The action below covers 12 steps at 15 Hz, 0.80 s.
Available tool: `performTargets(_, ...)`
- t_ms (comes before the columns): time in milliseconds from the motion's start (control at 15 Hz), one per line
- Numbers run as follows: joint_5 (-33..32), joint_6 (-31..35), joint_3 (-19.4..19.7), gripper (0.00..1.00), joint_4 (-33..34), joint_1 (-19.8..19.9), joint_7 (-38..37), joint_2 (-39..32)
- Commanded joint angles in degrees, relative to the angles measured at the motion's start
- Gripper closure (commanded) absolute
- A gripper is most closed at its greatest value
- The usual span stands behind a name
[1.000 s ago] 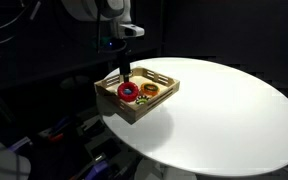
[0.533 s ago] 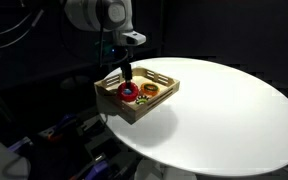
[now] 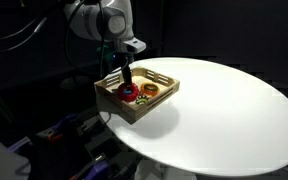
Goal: Remove the red ring from the wooden tray and put it on the table
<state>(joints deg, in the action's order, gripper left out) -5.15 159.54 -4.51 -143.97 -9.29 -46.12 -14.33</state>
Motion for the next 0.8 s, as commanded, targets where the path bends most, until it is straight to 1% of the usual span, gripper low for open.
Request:
performTargets(0, 1.2, 1.4, 1.9, 0.60, 0.4, -1.9, 0.7, -0.3)
performTargets(267, 2.1, 0.8, 2.4, 0.92, 0.2, -2.1, 1.4, 1.1)
performTargets(333, 2.8, 0.5, 2.2, 0.93, 0.1, -1.8, 1.8, 1.5)
performTargets(467, 4.5, 0.1, 1.7, 0.91, 0.1, -1.4, 2.6, 2.4)
performTargets(600, 7.3, -0.9, 0.9, 0.91, 0.4, -0.7, 4.2, 3.5)
performTargets(733, 9.0, -1.6, 1.3, 0.91, 0.7, -0.6, 4.9, 4.7)
